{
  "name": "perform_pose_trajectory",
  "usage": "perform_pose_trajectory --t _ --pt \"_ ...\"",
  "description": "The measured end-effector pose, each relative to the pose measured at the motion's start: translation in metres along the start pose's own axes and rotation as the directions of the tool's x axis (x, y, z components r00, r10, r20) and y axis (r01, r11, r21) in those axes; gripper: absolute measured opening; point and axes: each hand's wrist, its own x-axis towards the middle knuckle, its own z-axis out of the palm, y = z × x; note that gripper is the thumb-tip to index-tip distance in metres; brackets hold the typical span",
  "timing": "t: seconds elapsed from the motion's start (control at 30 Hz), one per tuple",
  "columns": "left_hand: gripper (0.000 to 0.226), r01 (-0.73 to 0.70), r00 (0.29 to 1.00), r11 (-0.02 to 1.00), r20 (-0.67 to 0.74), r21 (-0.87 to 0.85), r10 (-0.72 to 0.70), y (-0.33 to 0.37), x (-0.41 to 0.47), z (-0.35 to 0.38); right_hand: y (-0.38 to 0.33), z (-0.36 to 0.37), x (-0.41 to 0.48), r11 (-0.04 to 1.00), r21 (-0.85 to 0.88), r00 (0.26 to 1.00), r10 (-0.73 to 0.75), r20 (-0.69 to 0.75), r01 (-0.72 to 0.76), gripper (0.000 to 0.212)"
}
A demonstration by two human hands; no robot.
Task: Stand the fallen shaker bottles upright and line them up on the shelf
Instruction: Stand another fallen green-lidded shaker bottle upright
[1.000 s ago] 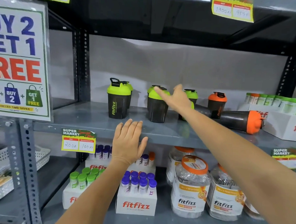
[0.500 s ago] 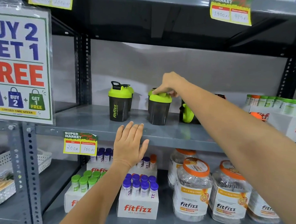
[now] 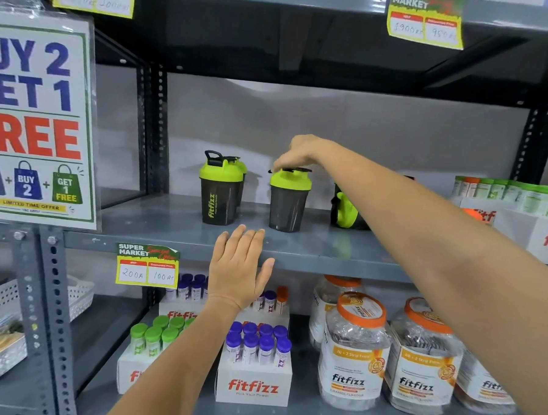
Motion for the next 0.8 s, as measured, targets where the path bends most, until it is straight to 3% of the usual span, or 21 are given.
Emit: perform_pose_trajectory --t 0.1,0.2,0.37,0.6,0.7,0.8 --pt "0.051 0.001 1.0 1.0 -0.002 -0.001 -0.001 0.0 0.0 0.0 0.001 0.006 0.005 0.995 -0.099 0.995 -0.022 -0.098 0.012 0.053" --pt "0.051 0.0 1.0 1.0 0.003 0.001 0.0 0.0 0.0 0.0 0.0 0.005 0.005 0.991 -0.13 0.998 -0.037 -0.042 0.032 0.055" --pt "0.051 0.003 1.0 1.0 0.017 0.001 -0.003 0.0 0.0 -0.001 0.005 -0.004 -0.002 0.985 -0.159 0.998 -0.056 0.037 0.061 0.038" --pt "0.051 0.002 1.0 1.0 0.017 0.001 -0.002 0.0 0.0 -0.002 0.012 -0.004 -0.006 0.989 -0.113 0.996 -0.088 0.034 0.091 0.06" --pt "0.05 0.0 1.0 1.0 0.011 -0.005 0.0 0.0 0.0 -0.002 0.011 0.003 -0.005 0.971 -0.231 0.997 -0.07 -0.036 0.06 0.083" --pt "0.049 0.005 1.0 1.0 0.017 -0.006 -0.005 0.0 0.0 0.0 0.009 0.012 -0.005 0.952 -0.3 0.996 -0.078 -0.052 0.059 0.07"
